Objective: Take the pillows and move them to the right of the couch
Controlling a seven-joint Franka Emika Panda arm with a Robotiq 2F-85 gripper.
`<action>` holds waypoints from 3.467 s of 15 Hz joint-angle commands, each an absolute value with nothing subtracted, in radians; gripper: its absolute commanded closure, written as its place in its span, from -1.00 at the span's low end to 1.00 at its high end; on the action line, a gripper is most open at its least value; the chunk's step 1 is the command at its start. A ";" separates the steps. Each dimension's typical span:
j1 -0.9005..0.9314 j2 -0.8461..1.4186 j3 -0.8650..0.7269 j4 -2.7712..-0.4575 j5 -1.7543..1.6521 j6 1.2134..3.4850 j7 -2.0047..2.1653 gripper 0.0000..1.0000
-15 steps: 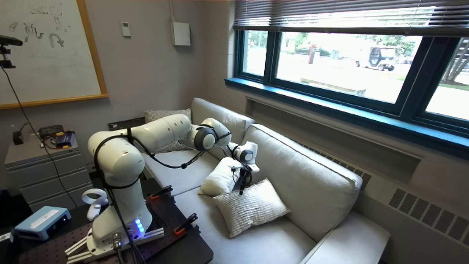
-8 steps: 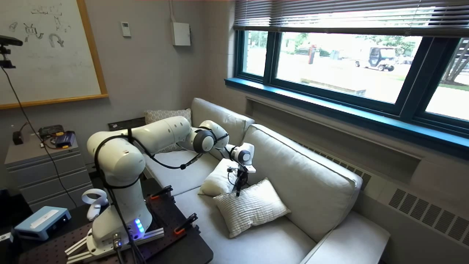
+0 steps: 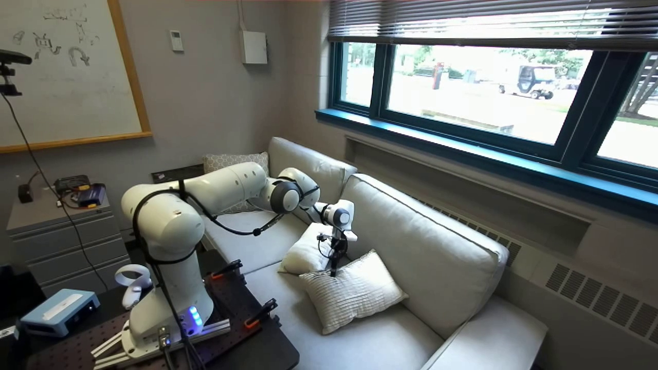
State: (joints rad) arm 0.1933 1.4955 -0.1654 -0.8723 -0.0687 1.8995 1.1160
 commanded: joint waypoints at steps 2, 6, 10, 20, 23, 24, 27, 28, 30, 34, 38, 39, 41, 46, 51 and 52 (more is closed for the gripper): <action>0.203 1.494 -0.173 -0.861 -0.115 1.878 1.138 0.84; 0.189 1.487 -0.154 -0.831 -0.119 1.892 1.080 0.96; 0.149 1.482 -0.150 -0.827 -0.109 1.938 1.022 0.91; -0.021 1.238 -0.212 -1.305 -0.078 2.345 1.019 0.93; -0.082 1.150 -0.214 -1.460 -0.068 2.504 1.018 0.93; -0.103 1.123 -0.218 -1.514 -0.067 2.559 1.018 0.93; -0.127 1.054 -0.275 -1.672 -0.028 2.686 1.002 0.93; -0.132 1.038 -0.295 -1.716 -0.016 2.711 1.006 0.93; -0.136 1.039 -0.337 -1.753 0.016 2.737 1.001 0.93; -0.144 1.055 -0.344 -1.758 0.071 2.759 0.954 0.92; -0.028 1.085 -0.449 -1.723 0.089 2.743 1.070 0.91; 0.021 1.096 -0.501 -1.717 0.083 2.738 1.128 0.90; 0.114 1.126 -0.599 -1.695 0.060 2.720 1.245 0.91; 0.200 1.212 -0.749 -1.601 0.001 2.601 1.431 0.91; 0.143 1.249 -0.742 -1.519 -0.031 2.550 1.470 0.91; 0.137 1.244 -0.727 -1.516 -0.035 2.559 1.451 0.92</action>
State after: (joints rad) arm 0.1694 1.2273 -0.7509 -1.5745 0.0009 2.5796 1.4349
